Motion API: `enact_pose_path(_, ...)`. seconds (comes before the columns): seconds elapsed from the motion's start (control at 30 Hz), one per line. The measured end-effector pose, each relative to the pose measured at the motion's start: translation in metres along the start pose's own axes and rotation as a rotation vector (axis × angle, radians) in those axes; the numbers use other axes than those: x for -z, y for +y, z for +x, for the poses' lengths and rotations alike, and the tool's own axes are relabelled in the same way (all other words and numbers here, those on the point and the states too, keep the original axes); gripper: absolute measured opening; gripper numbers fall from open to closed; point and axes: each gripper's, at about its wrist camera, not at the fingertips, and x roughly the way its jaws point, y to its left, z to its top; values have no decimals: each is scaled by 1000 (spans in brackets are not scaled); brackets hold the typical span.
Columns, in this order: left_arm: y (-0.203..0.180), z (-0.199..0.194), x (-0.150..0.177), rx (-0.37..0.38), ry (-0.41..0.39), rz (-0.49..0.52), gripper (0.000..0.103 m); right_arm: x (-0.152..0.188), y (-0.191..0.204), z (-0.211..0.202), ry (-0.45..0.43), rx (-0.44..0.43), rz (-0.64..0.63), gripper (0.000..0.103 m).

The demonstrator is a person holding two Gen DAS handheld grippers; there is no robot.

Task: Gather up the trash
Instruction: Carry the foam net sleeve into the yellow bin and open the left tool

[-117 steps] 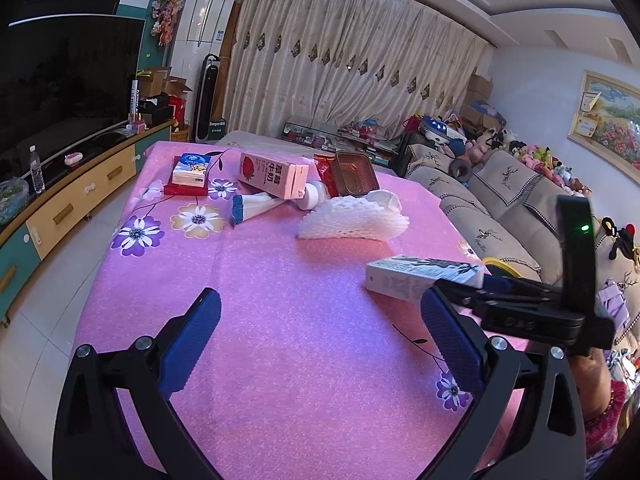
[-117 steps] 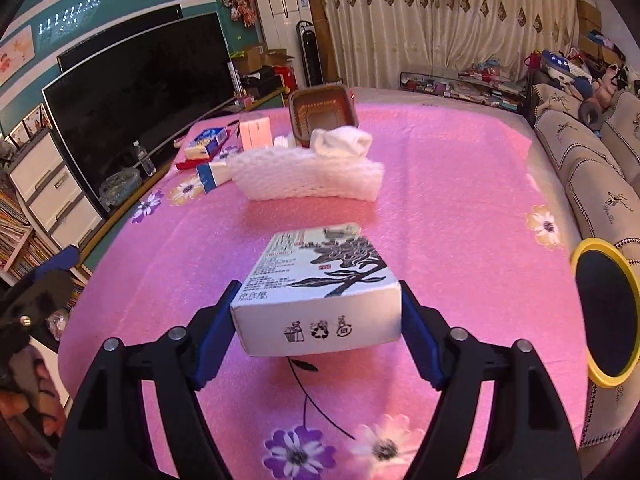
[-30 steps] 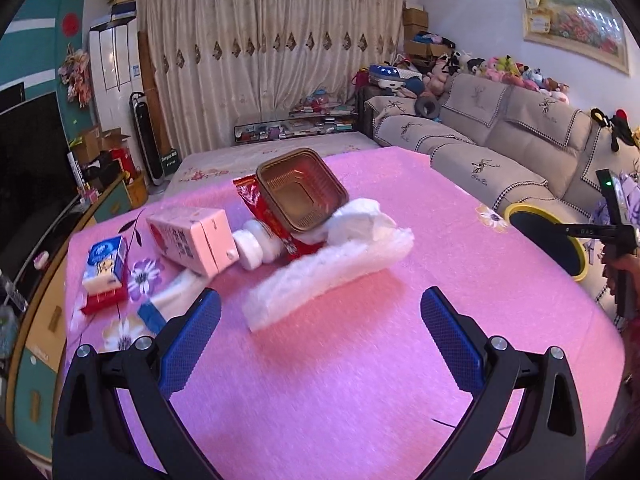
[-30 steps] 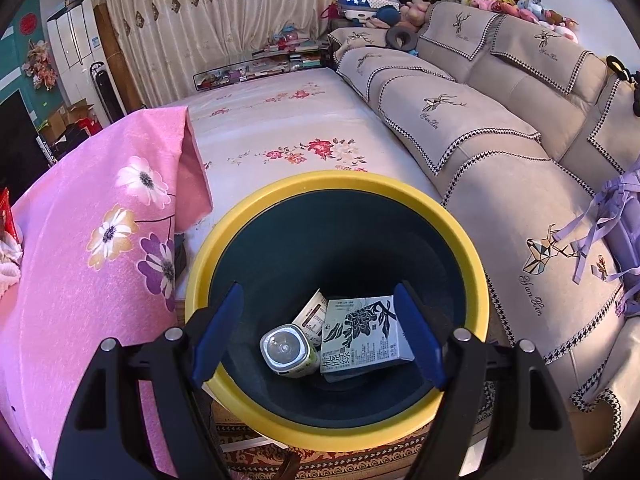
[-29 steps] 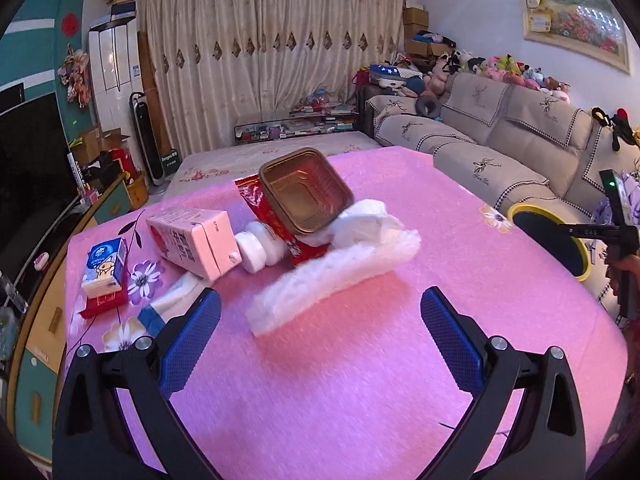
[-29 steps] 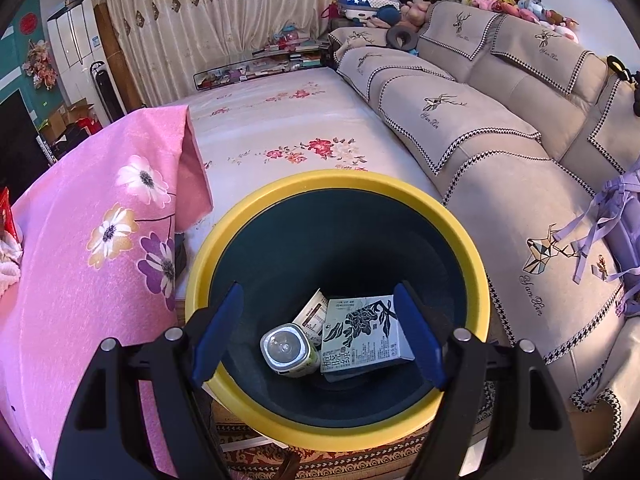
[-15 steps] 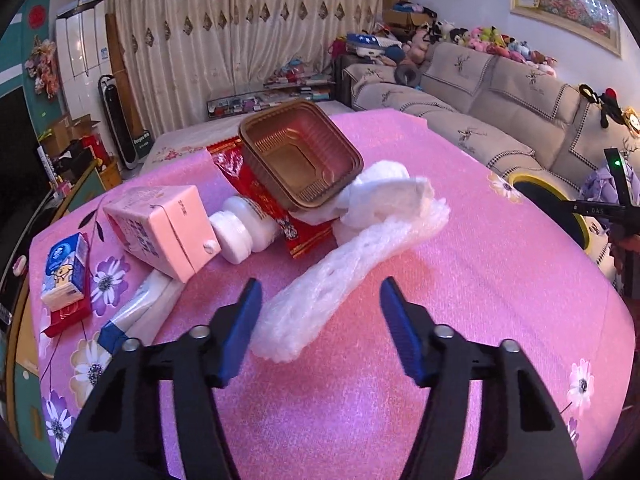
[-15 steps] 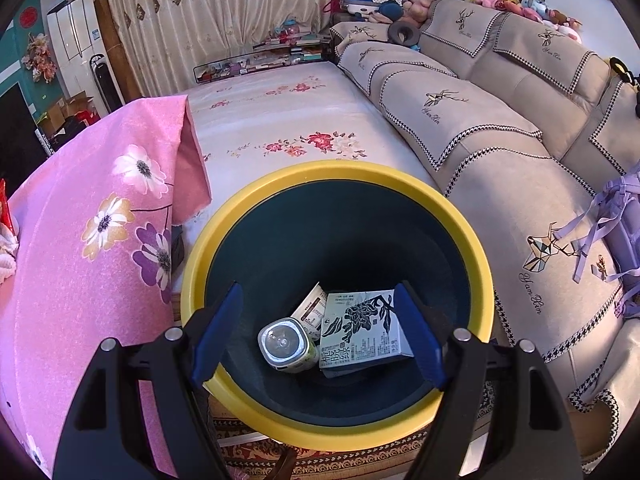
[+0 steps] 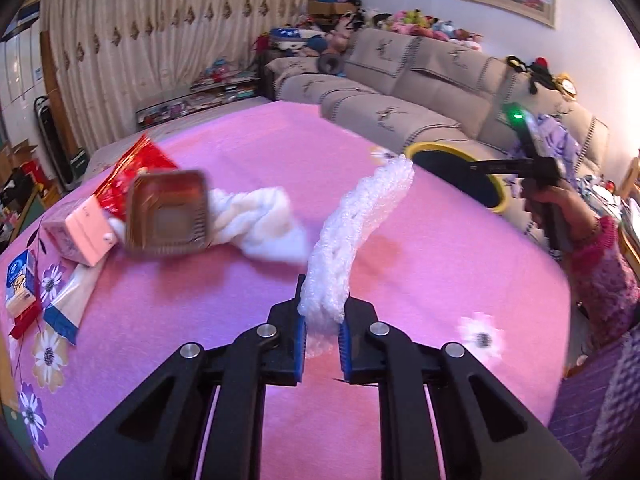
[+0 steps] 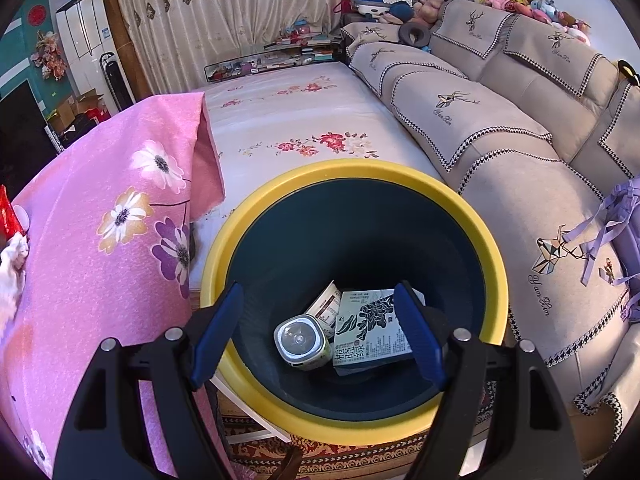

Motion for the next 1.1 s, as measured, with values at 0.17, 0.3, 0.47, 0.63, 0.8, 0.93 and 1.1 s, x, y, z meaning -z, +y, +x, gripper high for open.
enact_pose_path(0.17,-39,-13,-10,20,-12,16,13,1,-7,-8,-19,-8,17,73)
enact_pose_path(0.3,-62,-7,-33,9,-27,-3,13,1,-16,-21,-47,-15,37,73)
enact_pose_path(0.47,-86,27,-81,24,-34,-9,13,2,-35,-36,-74,-13,58,73)
enact_pose_path(0.63,-123,78,-118,40,-10,43,13,5,-66,-47,-93,3,96,73)
enact_pose_path(0.8,-159,134,-149,69,39,66,14,11,-101,-54,-95,32,128,74)
enact_pose_path(0.93,-188,176,-169,92,82,89,14,17,-125,-53,-92,37,166,73)
enact_pose_path(1.1,-222,217,-185,120,132,106,15,24,-146,-47,-85,25,205,74)
